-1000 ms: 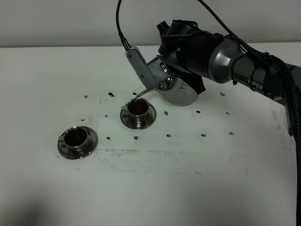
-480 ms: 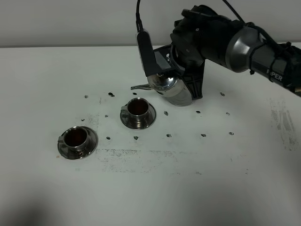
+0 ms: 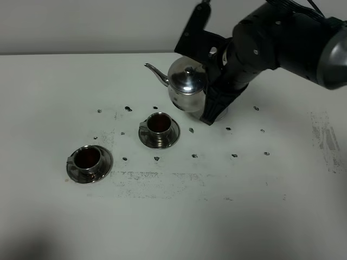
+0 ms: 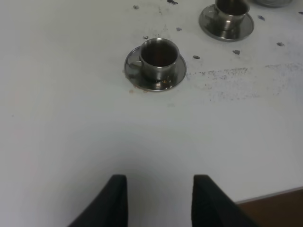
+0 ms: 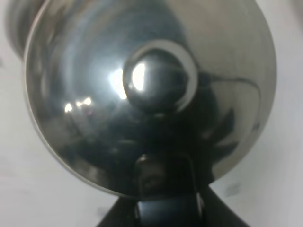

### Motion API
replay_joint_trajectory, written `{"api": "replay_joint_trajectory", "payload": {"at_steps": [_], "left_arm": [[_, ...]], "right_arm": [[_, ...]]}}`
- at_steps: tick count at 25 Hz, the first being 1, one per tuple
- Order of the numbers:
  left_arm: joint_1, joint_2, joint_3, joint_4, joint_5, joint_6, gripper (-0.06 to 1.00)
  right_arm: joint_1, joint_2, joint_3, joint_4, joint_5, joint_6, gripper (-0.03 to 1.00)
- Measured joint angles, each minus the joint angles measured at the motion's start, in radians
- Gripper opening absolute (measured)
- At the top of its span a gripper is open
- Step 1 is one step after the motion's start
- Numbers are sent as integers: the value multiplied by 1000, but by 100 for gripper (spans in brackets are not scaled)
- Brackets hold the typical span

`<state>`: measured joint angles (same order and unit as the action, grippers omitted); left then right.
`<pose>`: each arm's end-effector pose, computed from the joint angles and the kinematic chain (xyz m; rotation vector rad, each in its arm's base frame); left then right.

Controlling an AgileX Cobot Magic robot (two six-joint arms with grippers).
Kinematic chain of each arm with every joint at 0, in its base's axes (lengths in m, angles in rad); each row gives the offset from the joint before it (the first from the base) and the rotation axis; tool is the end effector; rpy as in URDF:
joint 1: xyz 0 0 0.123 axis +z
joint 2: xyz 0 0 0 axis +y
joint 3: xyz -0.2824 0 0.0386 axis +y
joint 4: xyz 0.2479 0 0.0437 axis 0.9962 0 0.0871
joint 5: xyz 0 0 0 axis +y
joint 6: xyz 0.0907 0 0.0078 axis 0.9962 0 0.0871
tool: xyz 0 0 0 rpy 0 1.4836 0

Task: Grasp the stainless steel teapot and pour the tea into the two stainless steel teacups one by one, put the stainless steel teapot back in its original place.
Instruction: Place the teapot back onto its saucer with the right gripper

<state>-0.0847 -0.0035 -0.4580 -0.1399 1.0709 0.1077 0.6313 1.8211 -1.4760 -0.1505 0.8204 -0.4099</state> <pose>-0.0025 -0.0110 0.2653 0.2047 2.0782 -0.1551 0.3276 0.2271 0.2648 -1.3963 2.2364 -0.1051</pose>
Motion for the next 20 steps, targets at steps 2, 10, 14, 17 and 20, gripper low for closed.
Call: {"api": "replay_joint_trajectory", "payload": {"at_steps": [2,10,14,17,20], "left_arm": [[0,0,0,0,0,0,33],[0,0,0,0,0,0,33],[0,0,0,0,0,0,33],[0,0,0,0,0,0,33],[0,0,0,0,0,0,33]], "right_arm": [[-1,-45,88,73,-45,95,17],[7,-79,392,151,-250,318,17],[30,-78,444,159,-314,337,17],[36,-55,446,159,-331,359,17],[36,-14,446,151,-334,371,17]]}}
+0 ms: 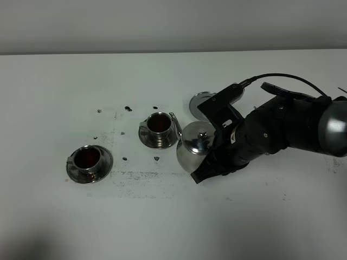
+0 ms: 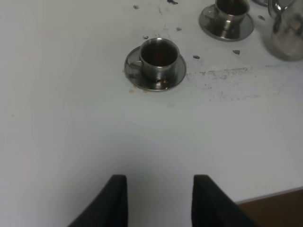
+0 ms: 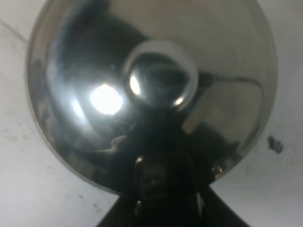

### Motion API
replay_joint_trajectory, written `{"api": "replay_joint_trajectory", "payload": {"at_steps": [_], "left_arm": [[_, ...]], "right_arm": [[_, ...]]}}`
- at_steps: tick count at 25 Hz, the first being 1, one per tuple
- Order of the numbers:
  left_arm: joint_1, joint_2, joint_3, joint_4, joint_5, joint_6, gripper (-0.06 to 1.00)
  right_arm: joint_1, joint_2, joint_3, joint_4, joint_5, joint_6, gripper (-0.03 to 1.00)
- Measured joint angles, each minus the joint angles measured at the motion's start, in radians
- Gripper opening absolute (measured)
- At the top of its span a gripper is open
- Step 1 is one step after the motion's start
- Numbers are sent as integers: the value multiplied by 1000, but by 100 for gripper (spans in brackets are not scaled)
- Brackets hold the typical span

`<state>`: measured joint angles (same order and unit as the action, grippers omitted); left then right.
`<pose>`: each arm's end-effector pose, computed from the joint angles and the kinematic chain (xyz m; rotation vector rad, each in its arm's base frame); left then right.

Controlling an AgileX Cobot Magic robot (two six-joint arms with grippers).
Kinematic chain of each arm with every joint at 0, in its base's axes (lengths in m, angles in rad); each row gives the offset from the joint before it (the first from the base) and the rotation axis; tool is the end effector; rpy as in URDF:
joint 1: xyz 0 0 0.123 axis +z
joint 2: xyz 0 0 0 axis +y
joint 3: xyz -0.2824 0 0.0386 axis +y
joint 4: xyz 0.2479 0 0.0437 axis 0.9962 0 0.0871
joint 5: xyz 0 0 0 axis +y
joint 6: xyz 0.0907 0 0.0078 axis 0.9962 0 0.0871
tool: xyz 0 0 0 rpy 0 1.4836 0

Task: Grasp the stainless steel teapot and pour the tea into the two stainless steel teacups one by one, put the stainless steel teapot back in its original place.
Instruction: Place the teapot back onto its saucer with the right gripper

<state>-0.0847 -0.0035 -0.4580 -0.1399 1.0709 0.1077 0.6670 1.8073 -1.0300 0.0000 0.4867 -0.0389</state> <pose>-0.0025 -0.0110 0.2653 0.2047 2.0782 -0.1551 0.2717 0.2140 0.1617 -0.9547 2.5916 0.1703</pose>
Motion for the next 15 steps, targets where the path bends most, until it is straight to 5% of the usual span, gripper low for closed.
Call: {"api": "replay_joint_trajectory", "payload": {"at_steps": [6,15], "left_arm": [[0,0,0,0,0,0,33],[0,0,0,0,0,0,33]], "right_arm": [[0,22,-3,-17,0,5,17],[-91,-8,-222,-66,175,27,17]]}}
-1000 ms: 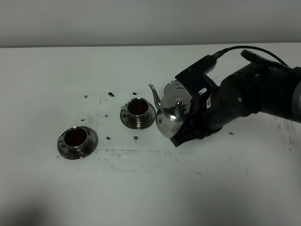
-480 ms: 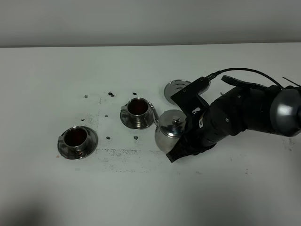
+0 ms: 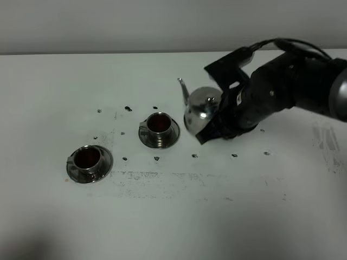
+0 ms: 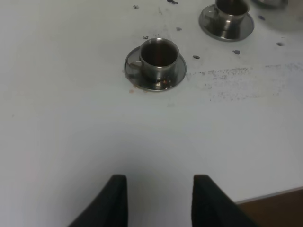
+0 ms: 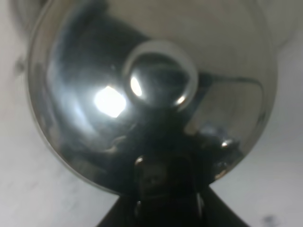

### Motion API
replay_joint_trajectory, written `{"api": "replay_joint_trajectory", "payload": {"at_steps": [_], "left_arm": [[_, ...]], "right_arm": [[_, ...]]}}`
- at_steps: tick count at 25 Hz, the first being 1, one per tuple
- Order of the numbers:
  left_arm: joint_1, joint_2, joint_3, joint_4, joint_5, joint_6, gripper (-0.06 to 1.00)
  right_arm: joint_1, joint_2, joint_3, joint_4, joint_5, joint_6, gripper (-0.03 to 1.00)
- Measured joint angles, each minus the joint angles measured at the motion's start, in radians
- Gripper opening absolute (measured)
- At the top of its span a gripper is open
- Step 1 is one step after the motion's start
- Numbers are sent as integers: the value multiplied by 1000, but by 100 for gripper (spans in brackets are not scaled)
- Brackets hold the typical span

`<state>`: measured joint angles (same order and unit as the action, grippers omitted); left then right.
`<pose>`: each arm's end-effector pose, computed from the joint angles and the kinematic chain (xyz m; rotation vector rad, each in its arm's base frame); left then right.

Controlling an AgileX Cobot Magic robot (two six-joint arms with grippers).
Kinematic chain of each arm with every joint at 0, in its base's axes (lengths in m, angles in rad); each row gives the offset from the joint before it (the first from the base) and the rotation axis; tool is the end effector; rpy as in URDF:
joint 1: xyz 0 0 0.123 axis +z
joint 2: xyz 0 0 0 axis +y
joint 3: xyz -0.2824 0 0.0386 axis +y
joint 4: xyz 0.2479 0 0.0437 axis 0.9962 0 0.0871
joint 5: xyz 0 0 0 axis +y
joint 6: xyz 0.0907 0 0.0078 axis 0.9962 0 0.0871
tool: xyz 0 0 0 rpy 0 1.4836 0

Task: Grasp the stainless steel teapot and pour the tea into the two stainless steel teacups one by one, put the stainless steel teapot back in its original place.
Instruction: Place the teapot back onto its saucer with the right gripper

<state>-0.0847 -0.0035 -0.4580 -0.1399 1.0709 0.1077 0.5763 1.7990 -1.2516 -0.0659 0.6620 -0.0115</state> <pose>-0.0025 -0.0110 0.2653 0.2047 2.0782 -0.1551 0.3167 0.2014 0.2157 -0.8356 2.5619 0.1035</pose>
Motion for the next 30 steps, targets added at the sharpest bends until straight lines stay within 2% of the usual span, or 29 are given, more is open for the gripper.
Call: {"api": "replay_joint_trajectory", "payload": {"at_steps": [6,15,30], "left_arm": [[0,0,0,0,0,0,33],[0,0,0,0,0,0,33],[0,0,0,0,0,0,33]], "right_arm": [[-93,70,-147,-7,60,1,17],[-114,226,-319,-3,87,1,17],[-128,341,-357,1,53,2,17]]}}
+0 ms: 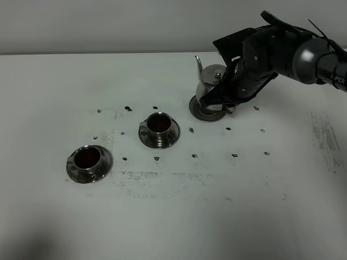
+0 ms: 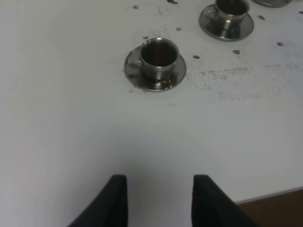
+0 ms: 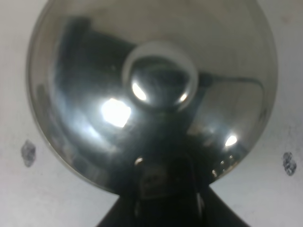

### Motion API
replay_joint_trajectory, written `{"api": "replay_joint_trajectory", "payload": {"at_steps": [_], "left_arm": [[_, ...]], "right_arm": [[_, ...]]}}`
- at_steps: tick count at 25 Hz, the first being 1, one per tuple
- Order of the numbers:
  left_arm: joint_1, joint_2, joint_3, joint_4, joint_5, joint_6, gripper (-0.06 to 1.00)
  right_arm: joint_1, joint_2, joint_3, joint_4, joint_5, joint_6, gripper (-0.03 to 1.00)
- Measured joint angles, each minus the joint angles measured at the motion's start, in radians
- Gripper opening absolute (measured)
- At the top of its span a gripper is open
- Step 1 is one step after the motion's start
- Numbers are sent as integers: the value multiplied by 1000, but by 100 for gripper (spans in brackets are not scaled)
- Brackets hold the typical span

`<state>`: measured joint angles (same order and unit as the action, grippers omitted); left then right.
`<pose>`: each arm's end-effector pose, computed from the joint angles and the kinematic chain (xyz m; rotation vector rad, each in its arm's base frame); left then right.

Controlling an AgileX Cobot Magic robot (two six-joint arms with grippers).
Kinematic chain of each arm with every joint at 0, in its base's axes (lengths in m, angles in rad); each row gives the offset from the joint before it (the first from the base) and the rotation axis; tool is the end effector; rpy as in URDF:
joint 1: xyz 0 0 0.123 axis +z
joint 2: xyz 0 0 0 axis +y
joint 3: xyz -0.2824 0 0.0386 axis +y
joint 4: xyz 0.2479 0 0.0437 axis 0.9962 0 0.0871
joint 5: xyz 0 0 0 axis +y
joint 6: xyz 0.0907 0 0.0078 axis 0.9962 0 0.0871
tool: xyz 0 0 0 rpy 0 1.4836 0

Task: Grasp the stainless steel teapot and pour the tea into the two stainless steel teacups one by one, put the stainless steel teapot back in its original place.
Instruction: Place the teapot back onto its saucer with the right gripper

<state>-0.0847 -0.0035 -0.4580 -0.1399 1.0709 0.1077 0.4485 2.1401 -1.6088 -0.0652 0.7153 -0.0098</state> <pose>-0.0025 -0.0110 0.2653 0.2047 2.0782 -0.1551 0.4134 0.1946 0.1688 -0.6732 2.6440 0.0532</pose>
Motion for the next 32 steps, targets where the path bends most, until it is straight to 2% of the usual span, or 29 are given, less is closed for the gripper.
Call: {"api": "replay_joint_trajectory", "payload": {"at_steps": [15,26,28,32], "left_arm": [[0,0,0,0,0,0,33],[0,0,0,0,0,0,33],[0,0,0,0,0,0,33],[0,0,0,0,0,0,33]], "right_arm": [[-1,34,-2,24,-26,0,17],[-1,34,-2,25,-11,-1,17],[-1,34,-3,26,-4,-2,19],[-1,34,-3,26,5,-2,39]]}}
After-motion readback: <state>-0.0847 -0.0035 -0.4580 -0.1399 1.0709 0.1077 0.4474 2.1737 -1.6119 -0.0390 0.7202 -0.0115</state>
